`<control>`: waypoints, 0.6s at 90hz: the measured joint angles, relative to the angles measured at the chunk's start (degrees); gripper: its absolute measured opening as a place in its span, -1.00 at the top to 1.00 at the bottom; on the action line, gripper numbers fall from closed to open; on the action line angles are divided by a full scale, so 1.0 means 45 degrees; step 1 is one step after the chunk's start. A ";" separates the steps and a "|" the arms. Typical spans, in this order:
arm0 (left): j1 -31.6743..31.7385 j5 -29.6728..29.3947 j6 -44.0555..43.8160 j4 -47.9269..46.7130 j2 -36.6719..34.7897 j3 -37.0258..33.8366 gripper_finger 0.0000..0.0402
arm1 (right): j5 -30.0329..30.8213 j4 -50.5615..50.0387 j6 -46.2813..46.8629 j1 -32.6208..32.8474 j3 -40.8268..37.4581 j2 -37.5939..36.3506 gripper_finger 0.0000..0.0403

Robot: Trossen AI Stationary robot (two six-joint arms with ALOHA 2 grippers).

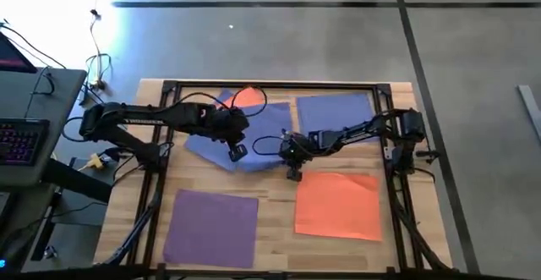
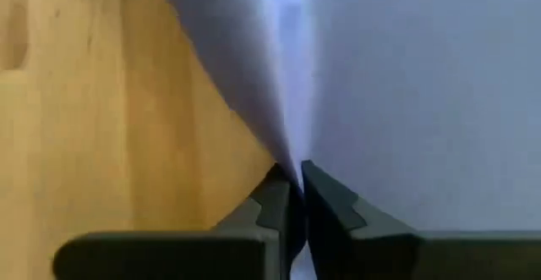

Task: Organize paper
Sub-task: Stack the blue colored paper on top of the blue colored paper

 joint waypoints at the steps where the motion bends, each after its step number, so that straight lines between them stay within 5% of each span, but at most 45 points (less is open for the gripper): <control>1: 0.0000 -0.0092 0.0002 -0.0039 -0.0040 0.0077 1.00 | -0.0124 -0.0176 0.0131 0.0000 0.0011 -0.0126 0.94; 33: 0.0616 -0.3398 0.1204 -0.0248 -0.1305 0.2105 1.00 | -0.1128 -0.0027 0.4198 -0.1525 0.0244 -0.5729 1.00; 54: 0.1991 -0.2873 0.2798 0.0428 -0.1435 0.2149 1.00 | -0.1098 -0.3730 0.8190 -0.5074 -0.0223 -0.7856 1.00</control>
